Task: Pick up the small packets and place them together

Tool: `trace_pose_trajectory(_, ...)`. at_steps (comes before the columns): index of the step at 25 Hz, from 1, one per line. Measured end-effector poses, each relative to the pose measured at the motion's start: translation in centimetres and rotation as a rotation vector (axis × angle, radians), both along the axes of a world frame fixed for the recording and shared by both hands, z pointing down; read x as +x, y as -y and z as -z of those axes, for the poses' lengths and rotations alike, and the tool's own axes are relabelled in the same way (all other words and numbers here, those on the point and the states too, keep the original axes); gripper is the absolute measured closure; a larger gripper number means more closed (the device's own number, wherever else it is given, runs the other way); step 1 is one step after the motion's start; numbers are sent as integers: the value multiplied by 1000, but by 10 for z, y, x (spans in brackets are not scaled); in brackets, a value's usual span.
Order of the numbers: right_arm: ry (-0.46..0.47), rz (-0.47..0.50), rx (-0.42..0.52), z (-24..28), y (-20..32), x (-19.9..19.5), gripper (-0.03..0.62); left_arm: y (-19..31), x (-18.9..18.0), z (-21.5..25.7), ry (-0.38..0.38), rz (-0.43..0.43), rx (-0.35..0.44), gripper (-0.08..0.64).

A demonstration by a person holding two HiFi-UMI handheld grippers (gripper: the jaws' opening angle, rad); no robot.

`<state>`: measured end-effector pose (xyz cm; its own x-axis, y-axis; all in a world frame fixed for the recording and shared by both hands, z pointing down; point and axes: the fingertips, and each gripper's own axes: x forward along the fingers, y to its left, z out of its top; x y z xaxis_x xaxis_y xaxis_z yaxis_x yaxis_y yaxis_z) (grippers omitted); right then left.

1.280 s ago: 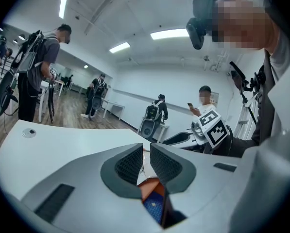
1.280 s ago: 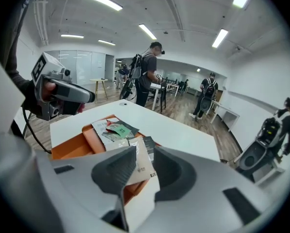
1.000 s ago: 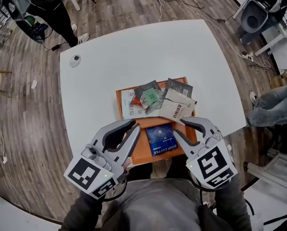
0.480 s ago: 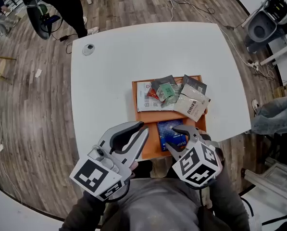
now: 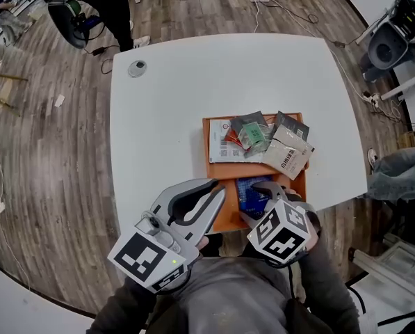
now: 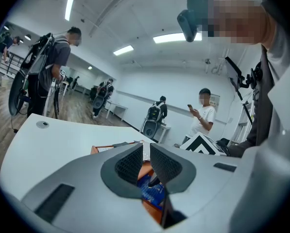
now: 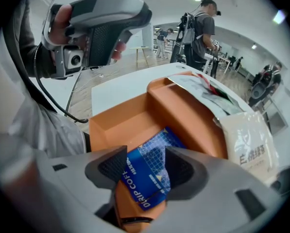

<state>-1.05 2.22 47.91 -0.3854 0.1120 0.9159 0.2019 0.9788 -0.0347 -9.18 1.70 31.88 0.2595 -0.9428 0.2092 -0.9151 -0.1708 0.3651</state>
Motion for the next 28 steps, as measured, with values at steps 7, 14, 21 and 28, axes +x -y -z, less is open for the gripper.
trace_pose_trajectory(7, -23, -14, -16, -15, 2, 0, 359, 3, -2, -7, -2, 0, -10, 511)
trace_pose_trajectory(14, -42, -24, -21, -21, 4, -1, 359, 4, -9, -9, -5, 7, -17, 511)
trace_pose_trajectory(21, -31, -57, -2, -20, 13, -2, 471, 6, -13, -11, -10, 12, -18, 511)
trace_pose_trajectory(28, -27, -73, -25, -20, 10, -3, 589, 7, -12, -11, -10, 6, -20, 511)
